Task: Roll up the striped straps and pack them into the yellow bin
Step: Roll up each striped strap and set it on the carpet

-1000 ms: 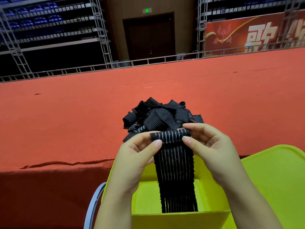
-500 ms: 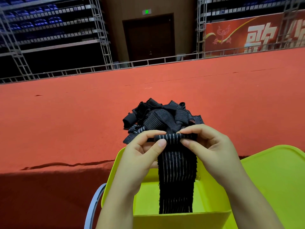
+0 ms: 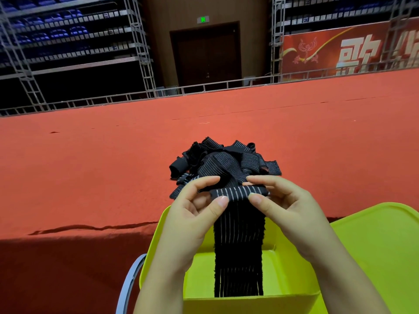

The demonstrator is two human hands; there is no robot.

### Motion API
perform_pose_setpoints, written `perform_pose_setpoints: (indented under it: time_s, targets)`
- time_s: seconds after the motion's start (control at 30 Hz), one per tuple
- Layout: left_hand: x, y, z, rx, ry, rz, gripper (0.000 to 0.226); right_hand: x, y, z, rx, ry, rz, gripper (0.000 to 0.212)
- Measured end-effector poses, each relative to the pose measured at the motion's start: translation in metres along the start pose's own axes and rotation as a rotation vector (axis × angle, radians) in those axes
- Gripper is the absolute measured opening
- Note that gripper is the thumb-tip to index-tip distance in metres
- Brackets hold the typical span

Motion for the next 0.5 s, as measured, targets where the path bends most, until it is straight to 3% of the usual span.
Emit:
perform_pose_setpoints:
  time_s: [0.1,0.5]
  targets:
    - [-0.0004,-0.0002,0.0007,-0.016,-0.031,-0.034,0.046,0.0016,0.0071,-0.0009,-0.038,0.038,0.081,0.043]
    - [0.0035,-0.0021,0.004,-0.074,-0.001,-0.019,0.045,0.0011,0.0078,-0.0048,-0.024,0.012,0.039,0.039]
Point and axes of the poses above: each hand's wrist, its own z-axis towards the middle knuckle, its own x-axis out of the back of the hand, y = z × x, the point moved 8 cm from there along z, towards the middle knuckle, and after that the axes turned 15 degrees about x, right-handed, at the moved point
